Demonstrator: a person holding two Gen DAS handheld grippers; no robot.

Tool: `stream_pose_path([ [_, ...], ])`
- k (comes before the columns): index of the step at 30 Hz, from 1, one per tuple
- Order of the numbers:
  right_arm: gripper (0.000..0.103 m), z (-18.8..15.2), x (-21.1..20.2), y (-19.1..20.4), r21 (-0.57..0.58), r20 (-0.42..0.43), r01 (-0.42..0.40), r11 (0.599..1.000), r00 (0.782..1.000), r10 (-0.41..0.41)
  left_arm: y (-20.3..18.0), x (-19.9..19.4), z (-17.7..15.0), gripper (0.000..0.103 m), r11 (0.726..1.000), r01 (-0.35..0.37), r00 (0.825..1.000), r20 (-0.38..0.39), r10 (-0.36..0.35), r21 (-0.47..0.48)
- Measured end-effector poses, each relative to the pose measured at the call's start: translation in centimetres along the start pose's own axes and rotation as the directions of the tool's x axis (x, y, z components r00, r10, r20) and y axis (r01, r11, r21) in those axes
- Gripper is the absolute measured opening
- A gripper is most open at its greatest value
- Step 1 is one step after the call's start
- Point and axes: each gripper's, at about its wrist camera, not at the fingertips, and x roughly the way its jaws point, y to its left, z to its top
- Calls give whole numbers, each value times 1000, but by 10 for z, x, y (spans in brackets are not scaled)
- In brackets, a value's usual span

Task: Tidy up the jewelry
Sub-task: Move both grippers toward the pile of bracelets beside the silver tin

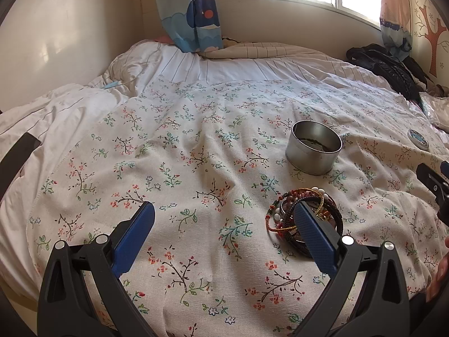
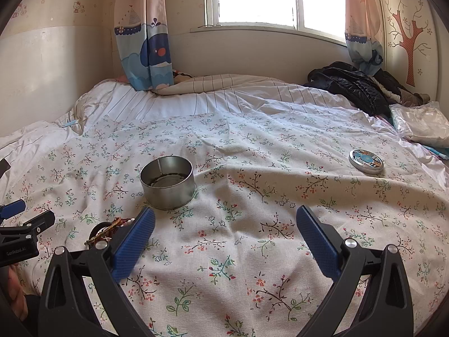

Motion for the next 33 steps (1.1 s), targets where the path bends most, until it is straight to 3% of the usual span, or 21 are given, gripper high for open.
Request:
stream_pose_path([
  [29, 97, 1, 0, 1, -8, 6, 3, 1000, 1000, -3, -2, 0, 0, 95, 1000, 1, 1000, 1, -1, 1],
  [33, 97, 5, 7, 4, -11, 8, -30, 999, 1000, 30, -1, -2, 0, 95, 1000, 21, 1000, 4, -21, 7],
])
